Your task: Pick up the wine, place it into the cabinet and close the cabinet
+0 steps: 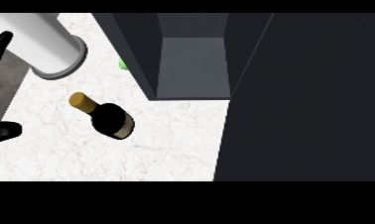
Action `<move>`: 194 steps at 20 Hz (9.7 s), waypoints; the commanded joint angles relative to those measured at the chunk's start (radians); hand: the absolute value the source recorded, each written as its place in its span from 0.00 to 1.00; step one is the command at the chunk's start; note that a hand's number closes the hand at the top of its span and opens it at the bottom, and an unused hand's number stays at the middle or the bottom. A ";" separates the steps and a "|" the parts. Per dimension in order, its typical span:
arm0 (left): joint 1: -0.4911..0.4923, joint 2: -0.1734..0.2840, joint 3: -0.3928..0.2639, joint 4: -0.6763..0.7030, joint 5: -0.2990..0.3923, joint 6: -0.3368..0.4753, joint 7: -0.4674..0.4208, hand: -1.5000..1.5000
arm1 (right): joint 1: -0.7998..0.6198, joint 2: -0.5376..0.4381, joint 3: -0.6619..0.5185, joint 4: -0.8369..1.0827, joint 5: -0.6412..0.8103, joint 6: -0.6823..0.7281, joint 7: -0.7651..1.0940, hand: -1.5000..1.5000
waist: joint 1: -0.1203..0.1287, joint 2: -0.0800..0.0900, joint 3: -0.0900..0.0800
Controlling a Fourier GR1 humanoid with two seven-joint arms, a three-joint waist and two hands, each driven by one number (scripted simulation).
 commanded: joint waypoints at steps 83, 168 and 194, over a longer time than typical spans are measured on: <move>0.031 -0.202 0.046 1.403 -0.119 -0.480 -1.155 1.00 | -0.128 -0.358 0.151 -0.258 0.149 -0.334 0.189 0.00 | -0.015 0.000 -0.001; -0.440 -0.264 -0.529 1.404 -0.042 0.092 -1.086 1.00 | 0.165 -0.477 0.145 -0.194 -0.034 -0.320 -0.254 0.00 | -0.044 0.009 0.000; -0.775 -0.264 -0.400 1.923 0.065 0.190 -1.144 1.00 | 0.243 -0.472 0.153 -0.150 -0.073 -0.241 -0.388 0.00 | -0.107 0.032 -0.001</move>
